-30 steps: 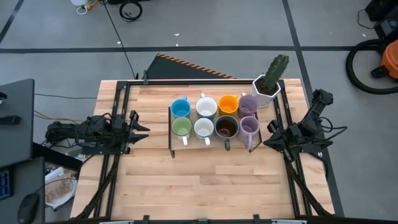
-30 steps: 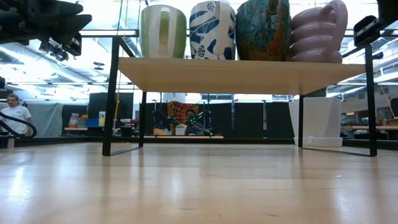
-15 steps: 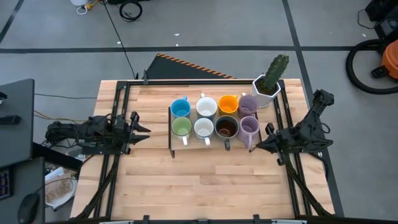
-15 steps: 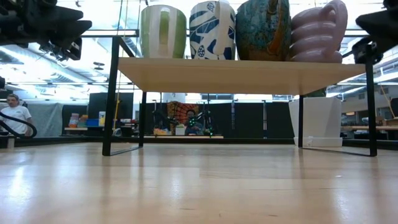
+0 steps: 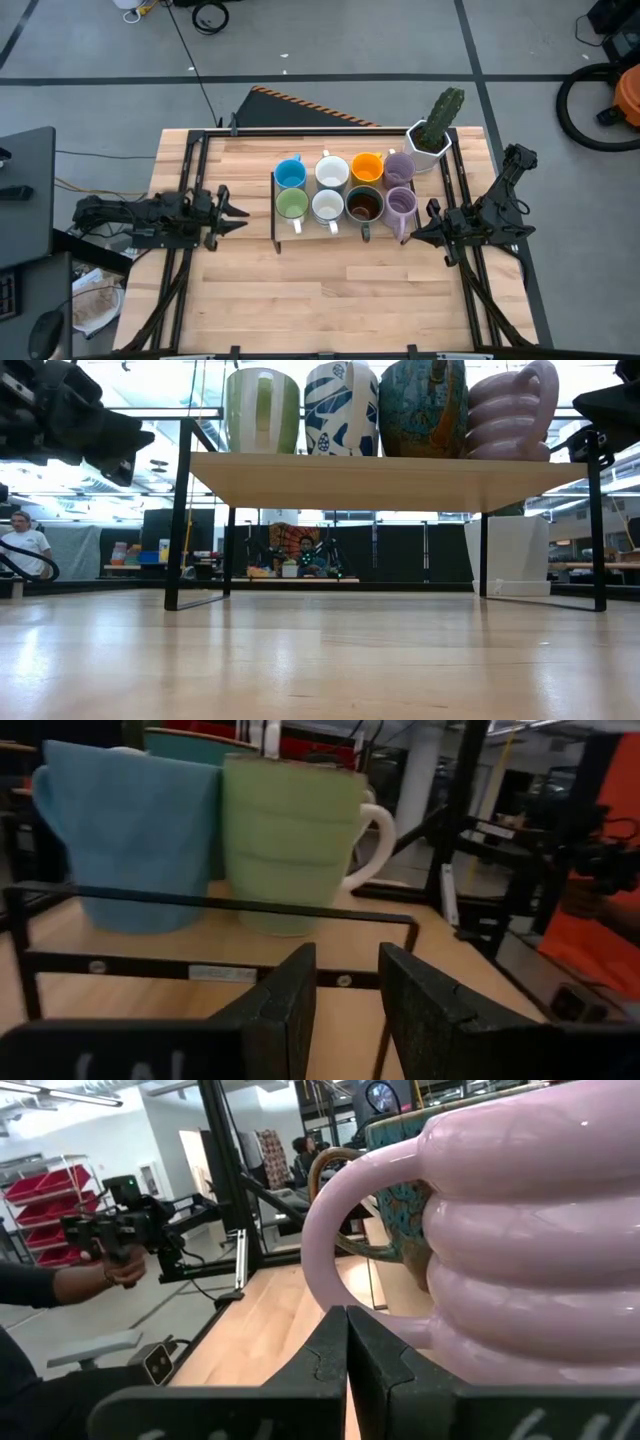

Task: Place coffee mugs
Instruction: Return to Home Position

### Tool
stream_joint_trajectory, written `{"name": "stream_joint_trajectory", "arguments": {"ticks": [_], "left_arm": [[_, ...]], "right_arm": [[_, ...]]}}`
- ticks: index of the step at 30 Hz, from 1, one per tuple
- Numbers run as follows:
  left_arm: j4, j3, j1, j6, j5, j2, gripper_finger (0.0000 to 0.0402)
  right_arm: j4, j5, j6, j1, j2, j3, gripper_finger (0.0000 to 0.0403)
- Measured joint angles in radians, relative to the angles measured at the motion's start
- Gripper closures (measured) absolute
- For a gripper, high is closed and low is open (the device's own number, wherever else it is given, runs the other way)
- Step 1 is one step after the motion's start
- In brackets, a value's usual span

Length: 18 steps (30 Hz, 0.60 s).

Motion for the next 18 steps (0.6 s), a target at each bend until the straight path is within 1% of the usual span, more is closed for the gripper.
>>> {"name": "stream_joint_trajectory", "arguments": {"ticks": [8,12,18], "left_arm": [[-0.008,0.000,-0.006,0.019,-0.077,0.009,0.0285],[-0.009,0.000,-0.006,0.017,-0.082,0.021,0.0285],[-0.013,0.000,-0.006,-0.029,-0.084,0.048,0.0285]], "right_arm": [[0.009,-0.002,-0.001,0.000,0.000,0.000,0.0396],[0.003,0.000,-0.035,0.000,0.000,0.000,0.0395],[0.002,0.022,-0.025,0.000,0.000,0.000,0.0394]]}}
